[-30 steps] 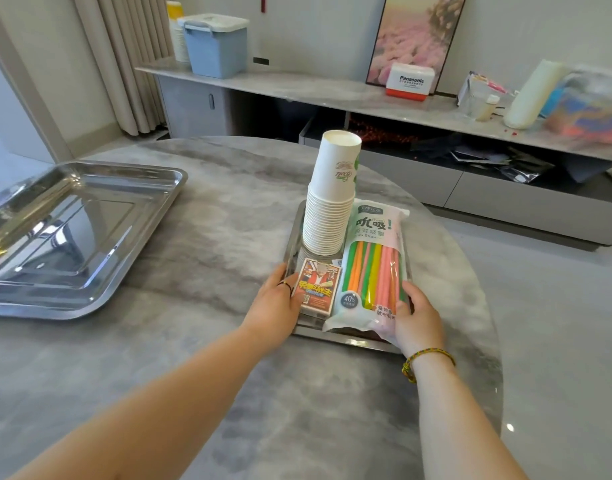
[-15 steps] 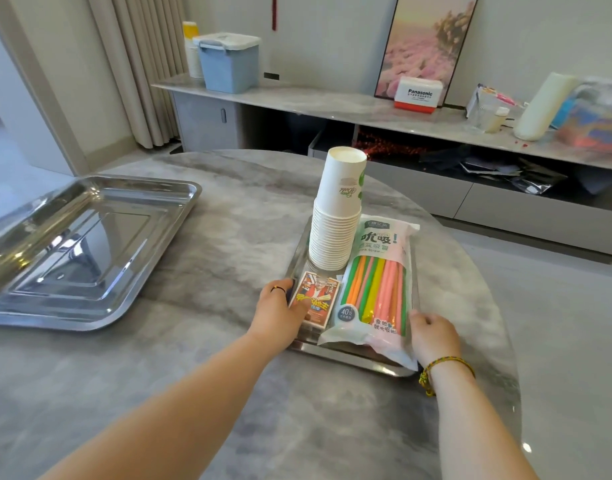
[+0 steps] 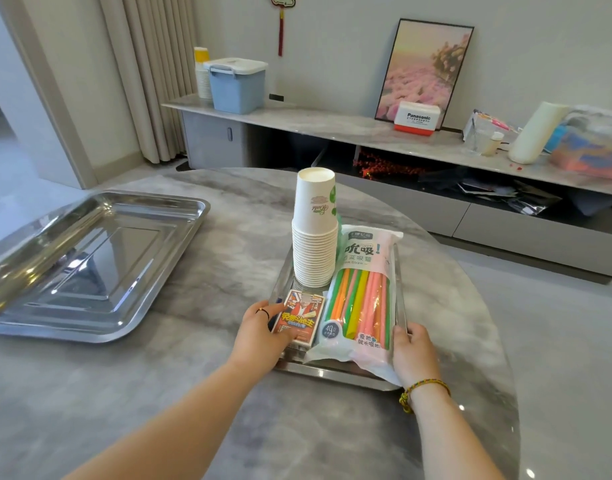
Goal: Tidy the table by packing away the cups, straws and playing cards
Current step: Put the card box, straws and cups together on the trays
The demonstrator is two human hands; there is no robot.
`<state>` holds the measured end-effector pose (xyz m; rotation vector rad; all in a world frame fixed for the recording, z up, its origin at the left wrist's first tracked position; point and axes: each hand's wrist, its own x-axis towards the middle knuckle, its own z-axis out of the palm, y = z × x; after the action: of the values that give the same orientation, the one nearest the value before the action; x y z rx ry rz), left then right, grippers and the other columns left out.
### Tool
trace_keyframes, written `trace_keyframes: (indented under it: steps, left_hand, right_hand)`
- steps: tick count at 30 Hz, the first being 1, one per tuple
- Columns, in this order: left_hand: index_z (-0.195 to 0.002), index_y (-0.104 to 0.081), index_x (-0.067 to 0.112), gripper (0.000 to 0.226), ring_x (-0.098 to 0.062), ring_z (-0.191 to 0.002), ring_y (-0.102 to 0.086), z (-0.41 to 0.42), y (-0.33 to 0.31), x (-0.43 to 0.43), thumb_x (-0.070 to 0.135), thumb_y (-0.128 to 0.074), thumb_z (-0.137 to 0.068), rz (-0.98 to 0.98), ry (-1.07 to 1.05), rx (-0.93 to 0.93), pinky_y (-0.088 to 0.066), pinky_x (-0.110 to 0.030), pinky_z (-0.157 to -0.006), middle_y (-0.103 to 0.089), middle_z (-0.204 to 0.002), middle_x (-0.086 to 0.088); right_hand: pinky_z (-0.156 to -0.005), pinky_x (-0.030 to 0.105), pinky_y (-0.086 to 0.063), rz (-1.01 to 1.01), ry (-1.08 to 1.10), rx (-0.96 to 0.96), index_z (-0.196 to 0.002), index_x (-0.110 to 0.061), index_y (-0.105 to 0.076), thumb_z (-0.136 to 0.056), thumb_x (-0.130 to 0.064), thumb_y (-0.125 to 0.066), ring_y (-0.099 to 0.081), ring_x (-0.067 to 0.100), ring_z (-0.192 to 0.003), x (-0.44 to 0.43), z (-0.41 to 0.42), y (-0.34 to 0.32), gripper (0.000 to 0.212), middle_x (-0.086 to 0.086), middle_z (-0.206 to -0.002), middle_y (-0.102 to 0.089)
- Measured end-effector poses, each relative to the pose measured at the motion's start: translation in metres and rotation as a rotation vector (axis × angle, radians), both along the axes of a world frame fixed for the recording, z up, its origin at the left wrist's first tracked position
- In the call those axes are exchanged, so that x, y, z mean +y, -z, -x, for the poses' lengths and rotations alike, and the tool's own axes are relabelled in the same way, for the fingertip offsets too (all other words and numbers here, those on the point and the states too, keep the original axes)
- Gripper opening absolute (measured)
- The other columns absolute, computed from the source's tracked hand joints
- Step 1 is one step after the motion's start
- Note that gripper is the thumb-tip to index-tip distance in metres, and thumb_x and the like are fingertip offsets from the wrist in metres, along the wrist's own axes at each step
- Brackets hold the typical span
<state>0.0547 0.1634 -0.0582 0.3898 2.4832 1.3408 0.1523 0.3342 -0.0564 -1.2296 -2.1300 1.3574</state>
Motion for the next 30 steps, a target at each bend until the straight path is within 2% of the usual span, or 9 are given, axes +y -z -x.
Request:
trace_keyframes:
  steps: [4,9,14,19,23,27,29,30]
  left_hand:
    - [-0.128,-0.047,0.015,0.047,-0.019,-0.129,-0.036,0.001,-0.004,-0.018,0.015,-0.061,-0.083,-0.007,-0.028,0.002,-0.029,-0.021,-0.099,-0.029,-0.145,-0.004]
    - [-0.129,-0.047,0.017,0.047,-0.017,-0.126,-0.038,0.013,-0.02,-0.045,0.014,-0.061,-0.083,-0.047,-0.077,0.042,-0.031,-0.015,-0.09,-0.029,-0.145,-0.002]
    - [-0.13,-0.047,0.016,0.048,-0.018,-0.13,-0.035,0.038,-0.043,-0.079,0.015,-0.06,-0.084,-0.044,-0.12,0.101,-0.031,-0.025,-0.102,-0.028,-0.146,-0.001]
    - [-0.128,-0.049,0.016,0.046,-0.021,-0.13,-0.036,0.063,-0.056,-0.126,0.014,-0.061,-0.083,-0.027,-0.198,0.138,-0.031,-0.029,-0.104,-0.03,-0.146,-0.002]
    - [-0.125,-0.051,0.018,0.043,-0.023,-0.128,-0.039,0.085,-0.058,-0.171,0.015,-0.061,-0.083,0.014,-0.262,0.139,-0.036,-0.034,-0.101,-0.031,-0.147,-0.002]
    - [-0.123,-0.054,0.018,0.042,-0.024,-0.118,-0.048,0.107,-0.056,-0.214,0.014,-0.062,-0.082,0.04,-0.329,0.132,-0.043,-0.031,-0.086,-0.034,-0.146,-0.003]
    - [-0.12,-0.056,0.018,0.041,-0.026,-0.117,-0.049,0.117,-0.052,-0.233,0.013,-0.064,-0.081,0.039,-0.359,0.117,-0.043,-0.034,-0.088,-0.035,-0.145,-0.004]
    - [-0.119,-0.057,0.018,0.04,-0.027,-0.117,-0.049,0.121,-0.05,-0.24,0.013,-0.065,-0.08,0.037,-0.376,0.115,-0.044,-0.035,-0.09,-0.037,-0.144,-0.004]
  right_hand:
    - [-0.063,0.029,-0.033,0.003,-0.043,0.048,-0.101,-0.005,-0.046,-0.094,-0.014,-0.036,-0.049,0.025,-0.083,-0.015,0.005,-0.01,0.015,0.011,-0.093,-0.053]
    - [-0.056,0.028,-0.032,0.001,-0.069,0.07,-0.092,-0.008,-0.042,-0.094,-0.014,-0.037,-0.048,0.025,-0.081,-0.037,0.021,-0.024,0.008,0.011,-0.09,-0.053]
    - [-0.066,0.027,-0.033,0.011,-0.111,0.116,-0.09,-0.005,-0.046,-0.093,-0.012,-0.039,-0.049,0.025,-0.081,-0.066,0.056,-0.041,0.011,0.011,-0.088,-0.054]
    - [-0.057,0.028,-0.033,0.024,-0.164,0.145,-0.087,-0.003,-0.046,-0.092,-0.012,-0.039,-0.047,0.024,-0.077,-0.106,0.097,-0.044,0.013,0.013,-0.085,-0.052]
    - [-0.063,0.027,-0.034,0.102,-0.216,0.158,-0.091,-0.006,-0.045,-0.093,-0.014,-0.04,-0.049,0.023,-0.08,-0.148,0.13,-0.037,0.01,0.009,-0.086,-0.052]
    - [-0.055,0.025,-0.035,0.154,-0.269,0.162,-0.086,-0.008,-0.044,-0.093,-0.014,-0.039,-0.047,0.021,-0.075,-0.192,0.161,-0.033,0.01,0.001,-0.073,-0.049]
    - [-0.05,0.018,-0.033,0.136,-0.296,0.153,-0.077,-0.013,-0.041,-0.093,-0.014,-0.038,-0.046,0.019,-0.071,-0.209,0.176,-0.031,0.016,-0.003,-0.068,-0.045]
    - [-0.048,0.019,-0.033,0.125,-0.309,0.145,-0.076,-0.013,-0.041,-0.093,-0.014,-0.038,-0.046,0.019,-0.07,-0.215,0.182,-0.031,0.017,-0.004,-0.067,-0.045]
